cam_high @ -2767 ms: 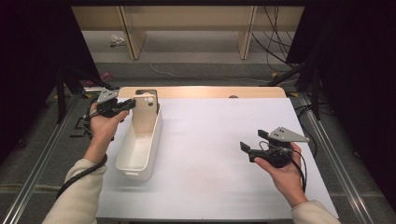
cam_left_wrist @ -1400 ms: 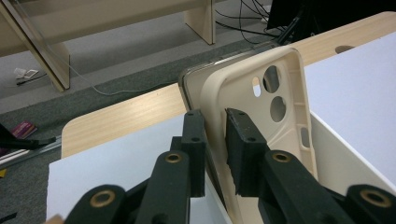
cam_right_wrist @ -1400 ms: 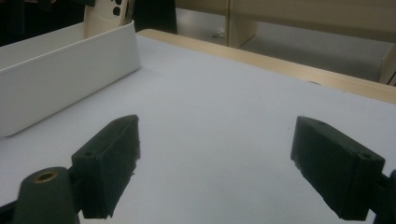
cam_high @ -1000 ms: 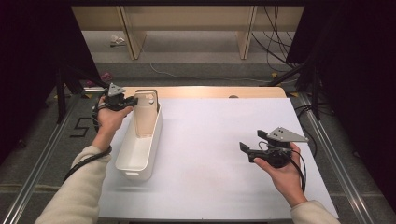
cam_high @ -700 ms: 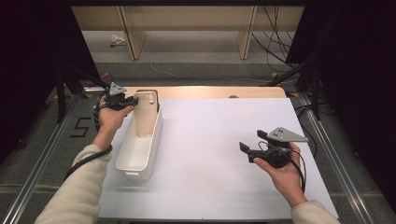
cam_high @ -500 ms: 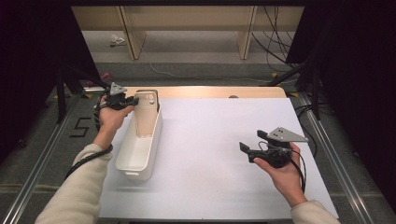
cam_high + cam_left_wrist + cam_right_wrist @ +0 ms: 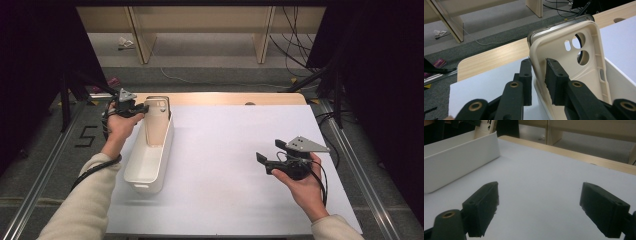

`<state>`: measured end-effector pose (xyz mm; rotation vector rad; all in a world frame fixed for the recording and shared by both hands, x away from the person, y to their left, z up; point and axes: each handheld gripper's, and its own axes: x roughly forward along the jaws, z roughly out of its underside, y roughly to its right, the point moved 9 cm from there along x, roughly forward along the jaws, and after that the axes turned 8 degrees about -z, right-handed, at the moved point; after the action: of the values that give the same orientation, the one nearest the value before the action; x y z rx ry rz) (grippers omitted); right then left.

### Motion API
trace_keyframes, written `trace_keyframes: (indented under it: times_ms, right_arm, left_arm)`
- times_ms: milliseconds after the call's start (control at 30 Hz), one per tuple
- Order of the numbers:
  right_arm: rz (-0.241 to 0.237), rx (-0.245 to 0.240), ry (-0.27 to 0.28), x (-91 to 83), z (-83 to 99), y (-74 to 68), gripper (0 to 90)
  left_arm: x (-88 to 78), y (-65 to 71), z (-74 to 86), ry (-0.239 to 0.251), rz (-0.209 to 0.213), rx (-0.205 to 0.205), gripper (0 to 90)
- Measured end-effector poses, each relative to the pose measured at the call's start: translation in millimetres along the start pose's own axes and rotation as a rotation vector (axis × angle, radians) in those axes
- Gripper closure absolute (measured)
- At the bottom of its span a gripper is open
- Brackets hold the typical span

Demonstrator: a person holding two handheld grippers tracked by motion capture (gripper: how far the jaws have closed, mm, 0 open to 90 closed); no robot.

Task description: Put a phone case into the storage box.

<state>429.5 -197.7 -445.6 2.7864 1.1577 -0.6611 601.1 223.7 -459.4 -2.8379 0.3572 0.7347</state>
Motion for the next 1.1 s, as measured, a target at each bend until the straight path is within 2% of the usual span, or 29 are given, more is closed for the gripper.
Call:
trace_keyframes:
  times_ms: [300, 500, 533, 633, 700, 800, 867, 967, 1100]
  right_arm:
    - [0.001, 0.001, 0.001, -0.2, -0.2, 0.2, 16.5]
    - [0.003, 0.001, 0.004, -0.3, -0.4, 0.7, 16.5]
    - [0.003, 0.001, 0.003, -0.4, -0.4, 0.7, 16.5]
    - [0.003, 0.001, 0.001, -0.2, -0.1, 0.4, 16.5]
    - [0.003, 0.001, 0.0, -0.1, -0.1, 0.4, 16.5]
    - [0.004, 0.001, 0.0, -0.1, 0.0, 0.6, 16.5]
    - [0.004, 0.001, 0.001, -0.2, -0.2, 0.5, 16.5]
    - [0.005, -0.001, -0.002, 0.1, 0.3, 0.8, 16.5]
    - [0.006, 0.0, -0.002, 0.3, 0.4, 1.0, 16.5]
  left_arm:
    - [0.6, 0.2, -1.4, 0.002, -0.01, 0.006, 70.7]
    - [-6.1, 0.7, -5.4, 0.02, -0.02, -0.016, 59.7]
    - [-8.2, 0.2, -6.0, 0.022, -0.028, -0.02, 57.6]
    - [-16.2, 1.8, -8.8, 0.035, -0.02, -0.053, 50.9]
    - [-22.6, 3.3, -10.2, 0.043, -0.018, -0.06, 46.3]
    - [-33.2, 8.7, -10.6, 0.056, 0.007, -0.087, 39.0]
    - [-40.6, 11.1, -9.9, 0.068, 0.014, -0.078, 34.0]
    - [-51.4, 13.5, -7.2, 0.063, 0.023, -0.1, 25.2]
    - [-63.4, 16.8, -3.6, 0.065, 0.04, -0.101, 22.0]
